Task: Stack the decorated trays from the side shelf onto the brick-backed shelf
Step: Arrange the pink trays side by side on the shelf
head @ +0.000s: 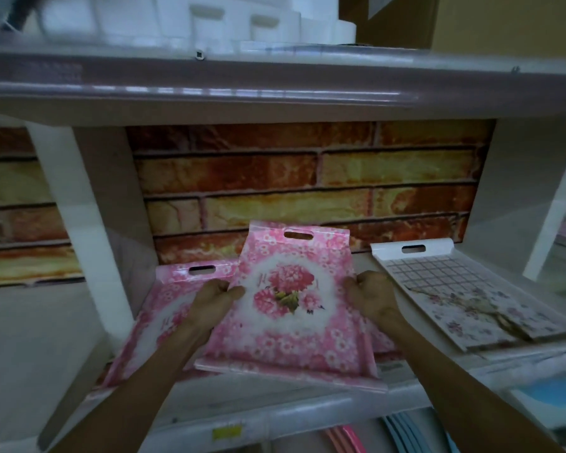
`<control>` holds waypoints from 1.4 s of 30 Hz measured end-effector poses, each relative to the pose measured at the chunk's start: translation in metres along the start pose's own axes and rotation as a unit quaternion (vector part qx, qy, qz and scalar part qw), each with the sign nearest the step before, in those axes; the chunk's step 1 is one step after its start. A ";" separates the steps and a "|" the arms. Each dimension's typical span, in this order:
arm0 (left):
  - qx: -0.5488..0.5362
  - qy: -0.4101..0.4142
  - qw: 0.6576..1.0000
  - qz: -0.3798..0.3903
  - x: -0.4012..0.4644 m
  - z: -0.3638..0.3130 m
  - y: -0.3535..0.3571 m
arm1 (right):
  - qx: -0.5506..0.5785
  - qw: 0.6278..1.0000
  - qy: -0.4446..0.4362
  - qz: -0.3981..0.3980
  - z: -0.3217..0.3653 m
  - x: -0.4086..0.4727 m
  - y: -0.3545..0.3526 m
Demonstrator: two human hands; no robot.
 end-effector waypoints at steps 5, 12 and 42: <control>-0.003 -0.003 0.998 -0.062 -0.016 -0.006 -0.045 | 0.126 0.990 0.019 0.063 0.027 -0.006 0.033; 0.057 -0.025 0.988 -0.141 -0.033 0.005 -0.129 | 0.107 0.981 -0.026 0.160 0.081 -0.031 0.095; 0.273 -0.099 0.955 -0.066 -0.011 0.097 -0.180 | -0.080 0.986 -0.080 0.125 0.122 -0.056 0.190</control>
Point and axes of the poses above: each hand's wrist, its own x-axis towards the middle knuckle, its own y-axis out of the palm, z = x × y, the point moved 8 cm from there along x, towards the middle knuckle, and after that the axes turned 14 degrees about y, right-handed, at the moved point
